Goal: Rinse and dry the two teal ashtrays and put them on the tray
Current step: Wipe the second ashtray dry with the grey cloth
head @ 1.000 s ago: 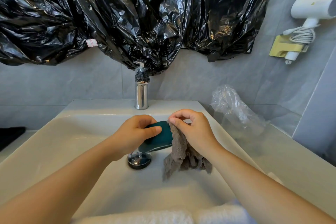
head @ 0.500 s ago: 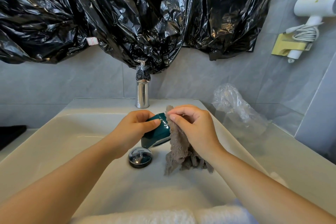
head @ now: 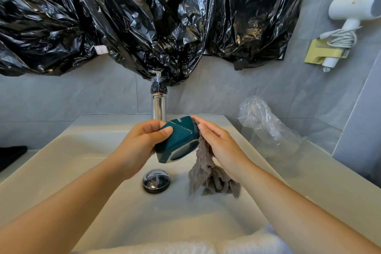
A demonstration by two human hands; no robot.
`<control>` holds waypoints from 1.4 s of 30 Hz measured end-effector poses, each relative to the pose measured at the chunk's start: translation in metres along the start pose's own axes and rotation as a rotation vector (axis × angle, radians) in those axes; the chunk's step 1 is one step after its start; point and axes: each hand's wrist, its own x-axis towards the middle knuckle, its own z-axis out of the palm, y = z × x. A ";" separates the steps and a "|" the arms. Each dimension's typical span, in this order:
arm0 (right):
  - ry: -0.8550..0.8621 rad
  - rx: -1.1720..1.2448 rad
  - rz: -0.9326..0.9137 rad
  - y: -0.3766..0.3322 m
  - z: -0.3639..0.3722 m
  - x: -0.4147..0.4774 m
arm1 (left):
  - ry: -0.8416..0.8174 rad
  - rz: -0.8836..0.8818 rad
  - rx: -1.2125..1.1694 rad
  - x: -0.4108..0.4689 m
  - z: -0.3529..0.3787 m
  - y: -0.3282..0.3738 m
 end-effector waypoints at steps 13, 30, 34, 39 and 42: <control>-0.039 -0.125 -0.078 0.000 0.003 -0.008 | -0.127 -0.170 -0.079 0.000 -0.003 0.002; -0.075 -0.174 -0.106 -0.006 0.005 -0.009 | -0.011 -0.102 0.022 0.000 -0.002 -0.001; -0.024 -0.031 -0.006 -0.007 0.001 -0.009 | -0.026 -0.031 0.021 -0.002 -0.002 0.002; -0.013 -0.009 -0.074 -0.005 0.002 -0.009 | -0.094 -0.048 0.022 -0.002 -0.003 0.003; -0.038 -0.025 -0.062 -0.004 0.002 -0.009 | -0.121 -0.053 0.119 -0.002 -0.002 0.003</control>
